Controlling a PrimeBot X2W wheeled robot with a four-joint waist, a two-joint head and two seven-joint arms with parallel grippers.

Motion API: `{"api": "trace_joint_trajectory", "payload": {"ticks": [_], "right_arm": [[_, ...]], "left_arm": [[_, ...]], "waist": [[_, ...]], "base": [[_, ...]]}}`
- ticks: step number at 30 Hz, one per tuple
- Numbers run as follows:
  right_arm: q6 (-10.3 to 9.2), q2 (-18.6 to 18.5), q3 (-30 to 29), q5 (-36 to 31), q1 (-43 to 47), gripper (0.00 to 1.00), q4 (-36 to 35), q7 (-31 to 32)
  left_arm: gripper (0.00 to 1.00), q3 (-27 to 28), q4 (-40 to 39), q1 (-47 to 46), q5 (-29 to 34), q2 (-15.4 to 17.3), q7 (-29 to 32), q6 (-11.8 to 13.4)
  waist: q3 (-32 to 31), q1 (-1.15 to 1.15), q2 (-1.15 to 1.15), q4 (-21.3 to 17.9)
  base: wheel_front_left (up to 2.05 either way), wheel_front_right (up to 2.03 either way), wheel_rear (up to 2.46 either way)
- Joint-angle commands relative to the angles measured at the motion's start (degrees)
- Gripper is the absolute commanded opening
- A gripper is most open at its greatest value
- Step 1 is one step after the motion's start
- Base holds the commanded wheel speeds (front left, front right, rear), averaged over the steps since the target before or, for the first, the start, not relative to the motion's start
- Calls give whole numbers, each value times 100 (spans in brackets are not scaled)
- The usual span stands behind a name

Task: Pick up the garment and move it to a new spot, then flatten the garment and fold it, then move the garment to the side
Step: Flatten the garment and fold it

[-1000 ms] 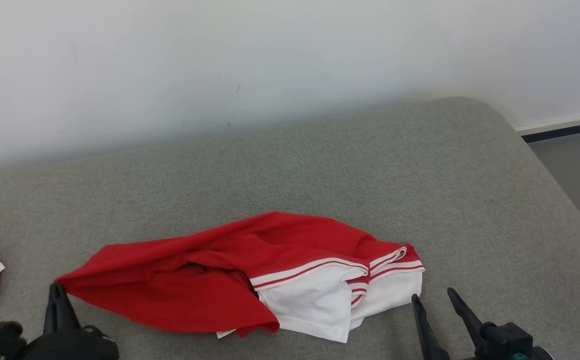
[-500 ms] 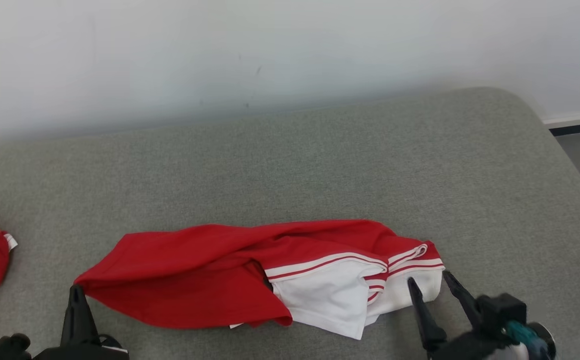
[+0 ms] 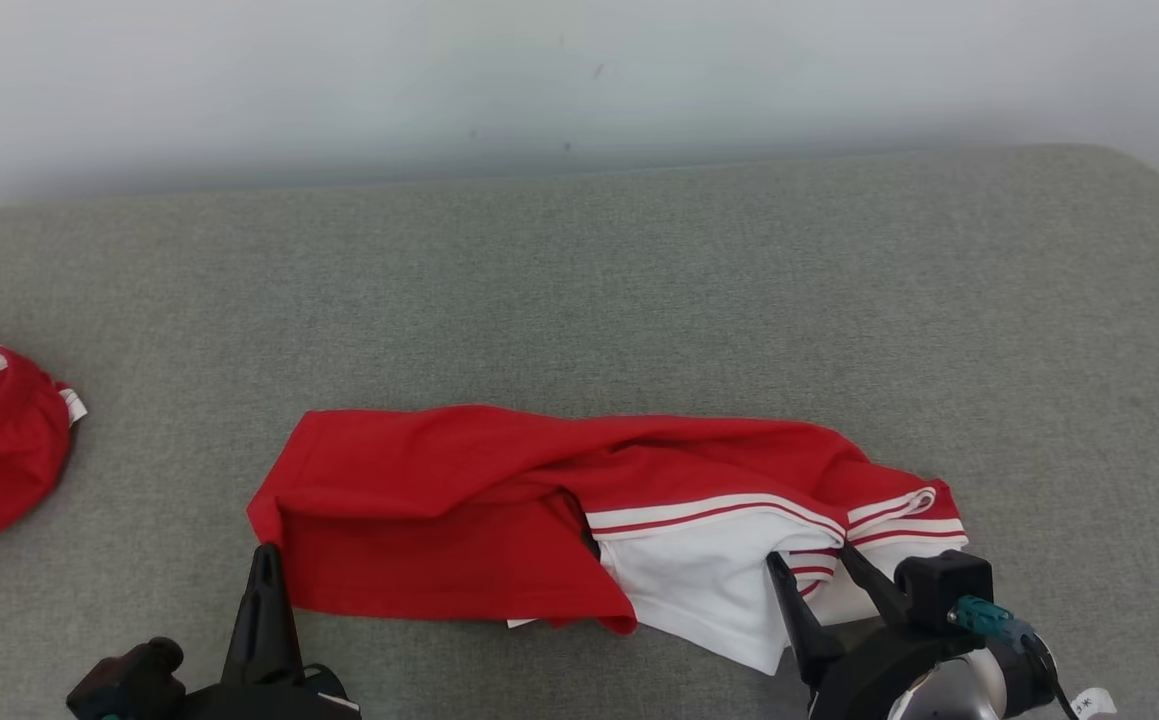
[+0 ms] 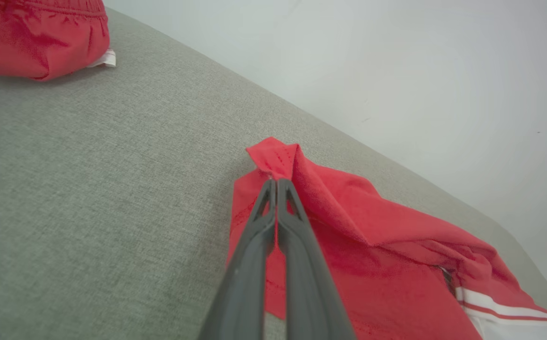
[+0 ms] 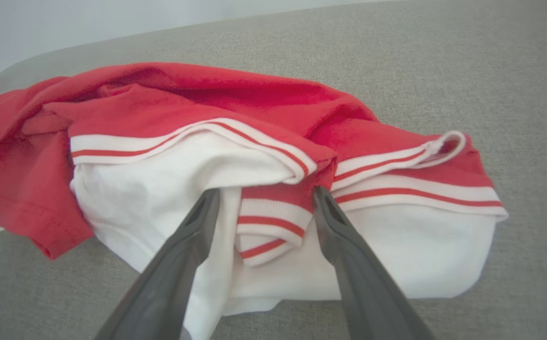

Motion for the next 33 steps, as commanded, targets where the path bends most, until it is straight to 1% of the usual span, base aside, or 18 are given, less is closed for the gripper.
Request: {"api": "trace_joint_trajectory", "payload": {"ticks": [1, 7, 8, 9, 10, 11, 12, 13, 15, 16, 17, 18, 19, 25, 26, 29, 31, 33], "right_arm": [[-12, 14, 36, 27, -88, 100, -4, 6], [-12, 18, 68, 195, -147, 100, -18, -166], [-12, 19, 56, 260, -161, 96, -1, -193], [-12, 20, 33, 345, -180, 88, 22, -228], [-12, 20, 32, 439, -197, 57, 51, -255], [-12, 21, 15, 655, -207, 47, 88, -287], [-12, 20, -6, 1090, -227, 79, 176, -336], [-12, 20, -8, 1240, -248, 100, 231, -354], [-12, 21, -15, 1391, -335, 100, 354, -382], [-12, 21, -17, 1404, -376, 94, 407, -404], [-12, 21, -27, 1412, -411, 64, 471, -425], [-12, 21, -39, 1406, -449, 20, 539, -461], [-12, 20, -57, 1348, -485, 0, 589, -510], [-12, 16, -311, 918, -763, 0, 665, -866], [-12, 14, -441, 710, -835, 0, 611, -933], [-12, -5, -858, 137, -985, 0, 94, -937], [-12, -18, -933, 117, -968, 0, -129, -889], [-12, -106, -1071, 123, -858, 0, -606, -733]], "left_arm": [[0, 17, 22, -53, 70, 0, -42, 7], [0, 24, 86, -74, 80, 1, -60, -1], [0, 20, 89, -66, 76, -1, -61, 1], [0, 10, 94, -58, 66, -3, -61, -8], [0, -2, 98, -50, 55, -7, -56, -13], [0, -11, 105, -36, 44, -9, -48, -13], [0, -28, 114, -11, 24, -12, -30, -18], [0, -36, 121, -1, 15, -12, -20, -20], [0, -53, 132, 17, 7, -4, -1, -20], [0, -58, 134, 23, 4, 3, -5, -20], [0, -60, 138, 28, 2, 13, 4, -19], [0, -61, 144, 34, -2, 21, 10, -17], [0, -66, 149, 41, -3, 28, 12, -14], [0, -62, 55, 13, -26, 27, -25, -50], [0, -50, 8, -5, -62, 17, -37, -88], [0, -56, -284, 16, -263, -24, -27, -240], [0, -58, -408, 58, -333, -30, 2, -272], [0, -47, -704, 147, -443, -34, 68, -330]], "waist": [[53, 0, -1, 88], [-18, 0, -1, 100], [-32, 0, -1, 95], [-47, 0, -1, 92], [-67, 0, -1, 90], [-88, 0, -1, 90], [-118, 0, -1, 91], [-132, 0, -1, 93], [-158, 0, -1, 99], [-168, 0, -1, 102], [-177, 0, -1, 103], [-186, 0, -1, 103], [-193, 0, -1, 103], [-248, 0, -1, 112], [-264, 0, -1, 116], [-353, 0, -1, 140], [-383, 0, -1, 151], [-432, 0, -1, 164]], "base": [[0, 0, 0], [0, 0, 0], [0, 0, 0], [0, 0, 0], [0, 0, 0], [0, 0, 0], [0, 0, 0], [0, 0, 0], [0, 0, 0], [0, 0, 0], [0, 0, 0], [0, 0, 0], [0, 0, 0], [0, 0, 0], [0, 0, 0], [0, 0, 0], [0, 0, 0], [0, 0, 0]]}}
